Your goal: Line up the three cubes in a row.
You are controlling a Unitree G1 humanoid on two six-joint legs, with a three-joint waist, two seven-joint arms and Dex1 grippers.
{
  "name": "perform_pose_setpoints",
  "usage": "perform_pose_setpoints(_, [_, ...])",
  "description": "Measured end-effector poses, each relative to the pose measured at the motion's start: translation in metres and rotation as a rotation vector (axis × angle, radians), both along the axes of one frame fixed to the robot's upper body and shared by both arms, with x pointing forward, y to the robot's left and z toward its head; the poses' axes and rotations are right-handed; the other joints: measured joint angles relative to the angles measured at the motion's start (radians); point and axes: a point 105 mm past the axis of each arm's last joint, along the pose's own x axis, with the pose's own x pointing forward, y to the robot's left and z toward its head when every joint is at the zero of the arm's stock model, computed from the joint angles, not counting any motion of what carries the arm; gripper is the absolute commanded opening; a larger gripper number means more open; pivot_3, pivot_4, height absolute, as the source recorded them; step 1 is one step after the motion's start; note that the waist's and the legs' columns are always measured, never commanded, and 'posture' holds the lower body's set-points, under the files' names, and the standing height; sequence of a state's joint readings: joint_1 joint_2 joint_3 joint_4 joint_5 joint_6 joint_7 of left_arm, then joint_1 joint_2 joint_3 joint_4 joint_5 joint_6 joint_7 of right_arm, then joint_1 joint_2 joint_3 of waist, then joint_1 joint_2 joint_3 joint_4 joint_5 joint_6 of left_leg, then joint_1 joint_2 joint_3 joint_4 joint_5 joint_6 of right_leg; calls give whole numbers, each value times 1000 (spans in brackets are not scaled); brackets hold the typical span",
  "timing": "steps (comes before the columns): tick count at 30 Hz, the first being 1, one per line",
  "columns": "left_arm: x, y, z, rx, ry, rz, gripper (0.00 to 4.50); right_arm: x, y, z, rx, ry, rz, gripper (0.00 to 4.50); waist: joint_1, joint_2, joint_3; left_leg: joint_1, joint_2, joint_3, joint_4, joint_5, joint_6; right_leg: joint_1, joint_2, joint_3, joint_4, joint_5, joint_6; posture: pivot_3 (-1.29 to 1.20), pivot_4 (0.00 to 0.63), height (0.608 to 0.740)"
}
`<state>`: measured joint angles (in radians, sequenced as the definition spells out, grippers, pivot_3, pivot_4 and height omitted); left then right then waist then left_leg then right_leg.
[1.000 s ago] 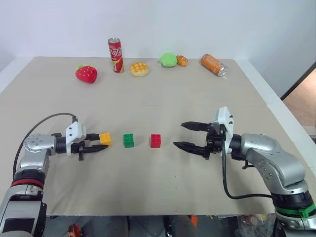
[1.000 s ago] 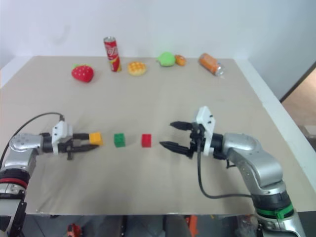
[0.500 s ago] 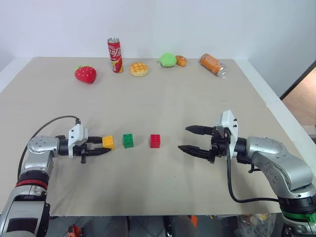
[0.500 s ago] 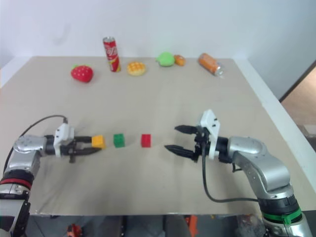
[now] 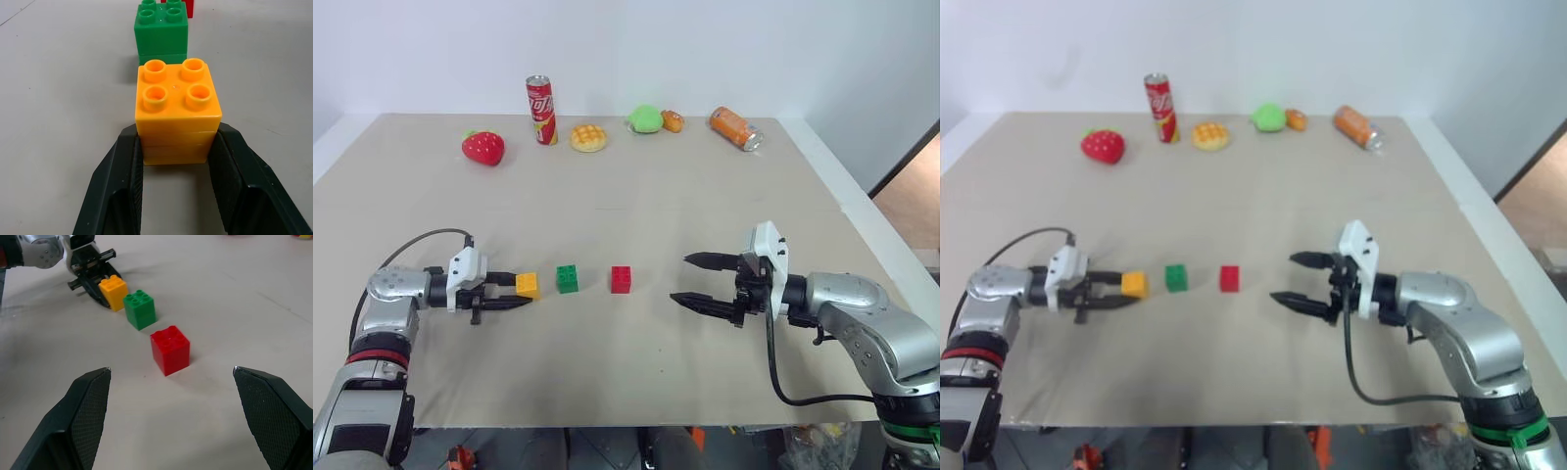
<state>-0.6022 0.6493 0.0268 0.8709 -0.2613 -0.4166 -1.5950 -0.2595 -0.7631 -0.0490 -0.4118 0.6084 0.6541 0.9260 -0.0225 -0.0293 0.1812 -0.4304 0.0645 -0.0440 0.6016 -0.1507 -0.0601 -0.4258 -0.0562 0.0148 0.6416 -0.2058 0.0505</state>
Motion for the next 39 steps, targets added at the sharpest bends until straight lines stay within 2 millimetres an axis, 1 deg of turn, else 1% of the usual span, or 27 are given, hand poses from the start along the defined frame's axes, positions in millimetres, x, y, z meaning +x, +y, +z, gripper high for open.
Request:
perform_pose_setpoints(4, [1,-5,0,1,6,-21,1295,-5,1,-3,3,11,-14,4140,1,0,0,0,0,0,1,0,0,0,0,0,0,0,0,0,150,740])
perform_pose_setpoints(8, [1,-8,-1,-2,9,-32,1295,-5,-3,-2,5,5,-47,4140,1,0,0,0,0,0,1,0,0,0,0,0,0,0,0,0,150,740])
perform_pose_setpoints(14, [0,-9,-1,1,2,-40,1295,-6,-1,-1,9,1,-47,4140,1,0,0,0,0,0,1,0,0,1,0,0,0,0,0,0,150,740])
perform_pose_setpoints(19, [0,-4,-3,7,2,-29,1295,-6,0,0,11,-1,-42,4140,-1,0,0,1,0,0,1,0,0,1,0,0,1,0,0,0,150,740])
perform_pose_setpoints(28, [-1,19,0,42,6,34,1295,-4,1,2,11,-5,-31,4140,-7,0,0,3,1,0,1,0,0,1,1,0,3,1,-2,0,150,740])
perform_pose_setpoints(32, [-2,22,1,50,1,39,1295,-4,3,3,10,-8,-19,4140,-6,0,0,3,1,0,1,0,0,1,1,0,3,1,-2,0,150,740])
perform_pose_setpoints(39, [-2,23,1,54,-8,41,1295,-3,3,-1,5,9,-14,4140,-6,0,0,3,1,0,1,0,0,1,1,0,3,1,-2,0,150,740])
